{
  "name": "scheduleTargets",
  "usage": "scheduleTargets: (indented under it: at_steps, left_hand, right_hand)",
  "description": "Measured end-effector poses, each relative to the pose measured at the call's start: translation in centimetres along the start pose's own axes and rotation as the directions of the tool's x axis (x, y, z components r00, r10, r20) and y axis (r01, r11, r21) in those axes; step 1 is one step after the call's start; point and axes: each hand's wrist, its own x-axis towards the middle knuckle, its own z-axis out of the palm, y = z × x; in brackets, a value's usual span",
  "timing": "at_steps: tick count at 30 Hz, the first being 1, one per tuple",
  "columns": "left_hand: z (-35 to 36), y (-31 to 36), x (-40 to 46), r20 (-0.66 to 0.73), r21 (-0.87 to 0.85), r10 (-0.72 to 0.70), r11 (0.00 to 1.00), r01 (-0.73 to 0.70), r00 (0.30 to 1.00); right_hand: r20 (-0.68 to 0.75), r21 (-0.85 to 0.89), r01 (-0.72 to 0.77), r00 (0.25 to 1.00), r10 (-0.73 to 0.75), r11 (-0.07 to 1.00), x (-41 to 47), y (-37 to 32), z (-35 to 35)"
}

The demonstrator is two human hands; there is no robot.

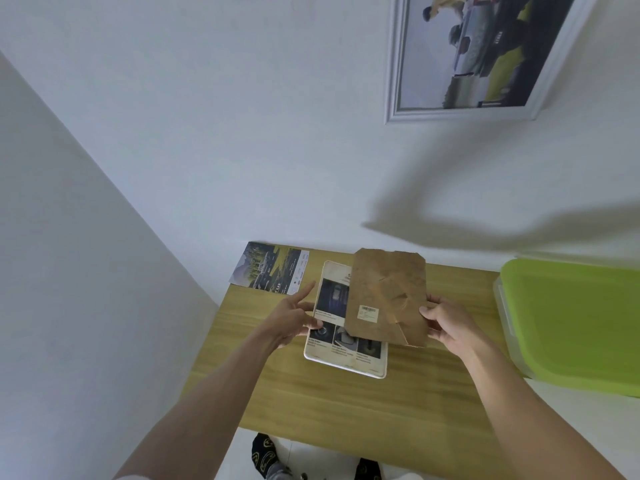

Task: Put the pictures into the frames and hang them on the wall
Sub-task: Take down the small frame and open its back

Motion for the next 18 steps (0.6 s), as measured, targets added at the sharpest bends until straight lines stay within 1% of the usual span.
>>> scheduleTargets:
  at_steps: [3,7,11,13,14,16,18]
  left_hand:
    - [-0.6,-0.7,0.2,-0.054,-0.02,-0.018,1.0,0.017,0.998]
    - [-1.5,-1.6,0.4,-0.118,-0.088,-0.016,0.996,0.005,0.993]
    - [-1.4,-2.1,0.7,-0.134,-0.095,-0.007,0.995,-0.006,0.991]
    - [-1.1,-2.4,0.9,-0.125,-0.095,-0.009,0.995,-0.003,0.992]
    - [-0.9,-2.6,1.0,-0.119,-0.096,-0.011,0.995,0.0,0.993]
    - [-0.6,-3.0,1.2,-0.112,-0.097,-0.019,0.995,0.008,0.994]
    - [-0.2,-3.3,1.4,-0.117,-0.095,-0.026,0.995,0.015,0.993]
  right_hand:
    - [-0.11,-0.016,0.003,0.994,-0.005,1.0,1.1,0.6,-2.0]
    - [-0.281,-0.059,-0.008,0.96,-0.009,0.998,1.8,1.5,-4.5]
    - [-0.379,-0.182,0.01,0.922,-0.079,0.983,1.4,2.3,-6.0]
    - [-0.421,-0.227,-0.009,0.903,-0.09,0.974,1.7,3.1,-6.4]
    - [-0.45,-0.265,-0.024,0.887,-0.102,0.964,1.8,3.5,-6.5]
    - [-0.481,-0.416,-0.064,0.862,-0.16,0.907,2.0,4.4,-6.5]
    - [-0.466,-0.604,-0.108,0.852,-0.24,0.79,1.9,5.3,-6.1]
